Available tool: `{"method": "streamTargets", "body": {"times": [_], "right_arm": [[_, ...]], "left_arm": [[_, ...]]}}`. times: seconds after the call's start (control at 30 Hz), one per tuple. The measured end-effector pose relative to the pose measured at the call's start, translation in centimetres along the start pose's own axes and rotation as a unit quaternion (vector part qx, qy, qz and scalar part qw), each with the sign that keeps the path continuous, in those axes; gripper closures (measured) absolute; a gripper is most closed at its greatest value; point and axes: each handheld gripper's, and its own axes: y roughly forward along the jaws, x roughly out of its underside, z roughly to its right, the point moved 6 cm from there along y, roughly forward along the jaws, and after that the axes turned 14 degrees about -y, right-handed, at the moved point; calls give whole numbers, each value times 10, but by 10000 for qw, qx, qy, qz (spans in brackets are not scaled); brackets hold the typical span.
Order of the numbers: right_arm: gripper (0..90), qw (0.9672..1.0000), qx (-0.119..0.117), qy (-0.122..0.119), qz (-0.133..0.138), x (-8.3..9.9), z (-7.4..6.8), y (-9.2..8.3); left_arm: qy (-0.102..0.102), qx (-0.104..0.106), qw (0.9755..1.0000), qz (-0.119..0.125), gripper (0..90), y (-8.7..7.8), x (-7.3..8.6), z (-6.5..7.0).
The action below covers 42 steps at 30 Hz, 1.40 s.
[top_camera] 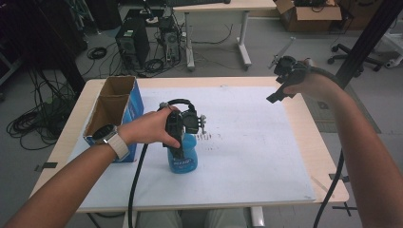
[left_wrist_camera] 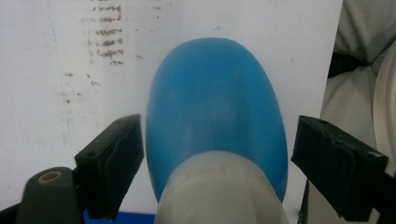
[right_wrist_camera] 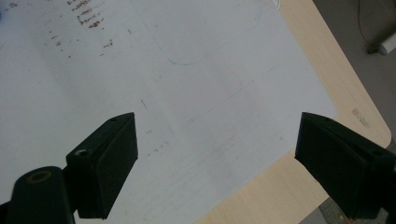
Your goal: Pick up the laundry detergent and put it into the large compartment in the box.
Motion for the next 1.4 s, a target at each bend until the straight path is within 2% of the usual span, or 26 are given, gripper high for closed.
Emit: {"method": "streamTargets", "body": {"times": [1.0, 1.4], "right_arm": [[131, 10000, 20, 38, 15, 2, 0, -1], [134, 10000, 17, 46, 34, 2, -1, -2]], "left_arm": [[-93, -52, 9999, 120, 357, 0, 1, -2], [-144, -151, 9997, 95, 371, -1, 1, -1]]}}
